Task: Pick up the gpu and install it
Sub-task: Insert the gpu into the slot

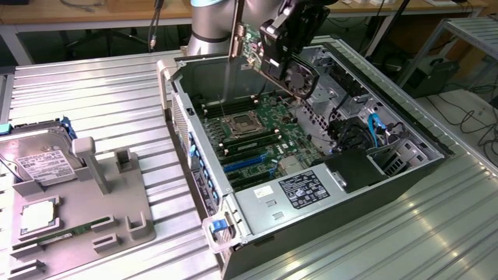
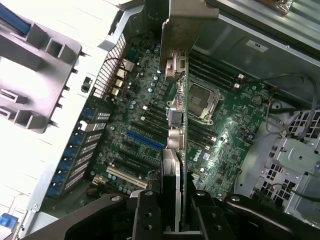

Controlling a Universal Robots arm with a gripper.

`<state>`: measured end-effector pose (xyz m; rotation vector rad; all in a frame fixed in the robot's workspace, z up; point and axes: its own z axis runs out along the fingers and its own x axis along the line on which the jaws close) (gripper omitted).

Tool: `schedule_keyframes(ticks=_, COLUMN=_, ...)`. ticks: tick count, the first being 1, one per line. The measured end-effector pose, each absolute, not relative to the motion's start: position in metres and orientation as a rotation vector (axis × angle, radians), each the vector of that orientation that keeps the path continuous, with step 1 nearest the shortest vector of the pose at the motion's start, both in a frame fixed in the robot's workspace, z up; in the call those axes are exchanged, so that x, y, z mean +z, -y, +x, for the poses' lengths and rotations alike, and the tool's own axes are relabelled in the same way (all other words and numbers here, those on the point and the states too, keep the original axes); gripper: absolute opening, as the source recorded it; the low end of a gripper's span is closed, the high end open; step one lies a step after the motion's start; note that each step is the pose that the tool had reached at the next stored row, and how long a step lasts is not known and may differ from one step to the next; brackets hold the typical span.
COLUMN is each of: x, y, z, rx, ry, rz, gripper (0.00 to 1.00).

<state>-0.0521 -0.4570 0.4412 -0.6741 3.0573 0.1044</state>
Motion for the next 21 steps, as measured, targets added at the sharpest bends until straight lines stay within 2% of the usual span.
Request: schedule_keyframes(ticks=21, x=0.4411, y=0.4578, z=-0.0521, rx=0.12, ry=-3.004, rz=-0.89, gripper=0.28)
